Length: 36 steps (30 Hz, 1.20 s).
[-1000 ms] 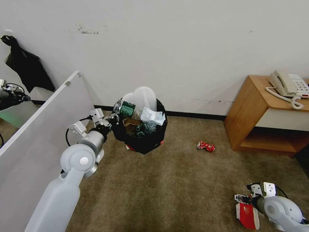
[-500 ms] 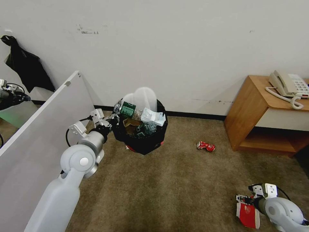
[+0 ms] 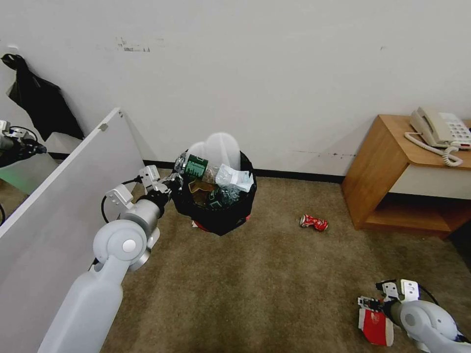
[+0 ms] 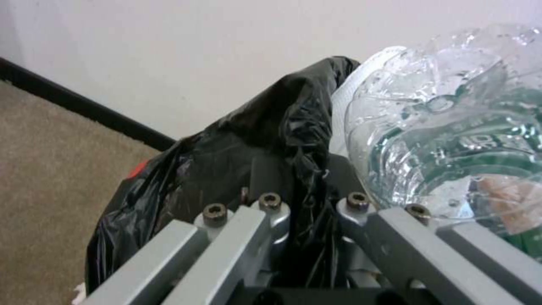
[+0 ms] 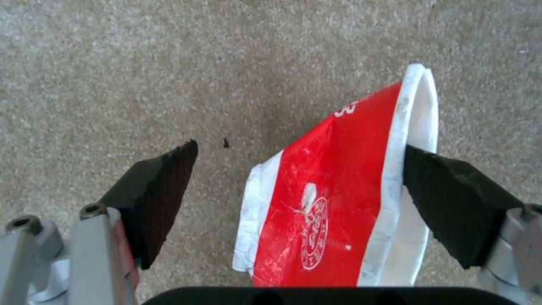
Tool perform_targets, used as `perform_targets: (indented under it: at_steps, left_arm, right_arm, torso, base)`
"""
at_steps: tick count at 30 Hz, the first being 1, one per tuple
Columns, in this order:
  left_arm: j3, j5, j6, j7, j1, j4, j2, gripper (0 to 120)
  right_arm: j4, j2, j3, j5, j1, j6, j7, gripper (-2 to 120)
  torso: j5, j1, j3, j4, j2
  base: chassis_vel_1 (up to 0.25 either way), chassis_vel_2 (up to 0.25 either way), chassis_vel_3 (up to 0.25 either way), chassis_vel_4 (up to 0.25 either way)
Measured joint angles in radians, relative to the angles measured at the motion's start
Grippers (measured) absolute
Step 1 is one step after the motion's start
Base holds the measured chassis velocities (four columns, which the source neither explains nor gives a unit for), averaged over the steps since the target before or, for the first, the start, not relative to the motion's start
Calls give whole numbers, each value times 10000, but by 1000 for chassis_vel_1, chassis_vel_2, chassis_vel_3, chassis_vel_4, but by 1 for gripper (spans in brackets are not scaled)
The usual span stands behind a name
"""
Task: Pick up the trash bin, then pick up the garbage from the floor and place it into the trash bin.
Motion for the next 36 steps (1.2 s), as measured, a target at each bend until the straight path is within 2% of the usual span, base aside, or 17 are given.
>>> perform_targets:
  at_steps: [16,23,36]
  left_arm:
    - [12,38,-12,-1,-81,51,-82,4]
    - [-22,38,-16,0,-30,50,-58,4]
    - [-49,46,-28,20,-11,54,-55,4]
  right_arm:
    - [666,-307,202,-202,7,78,31,90]
    - [456,-106,18,-309,131,39,76,90]
    - [81,-289,318,-250,208,195,21,90]
  torso:
    - [-2,0,0,1,0]
    - [1,0,0,0,0]
    - [0,0,0,1,0]
  base:
    - [0,0,0,0]
    - [0,0,0,0]
    - [0,0,0,0]
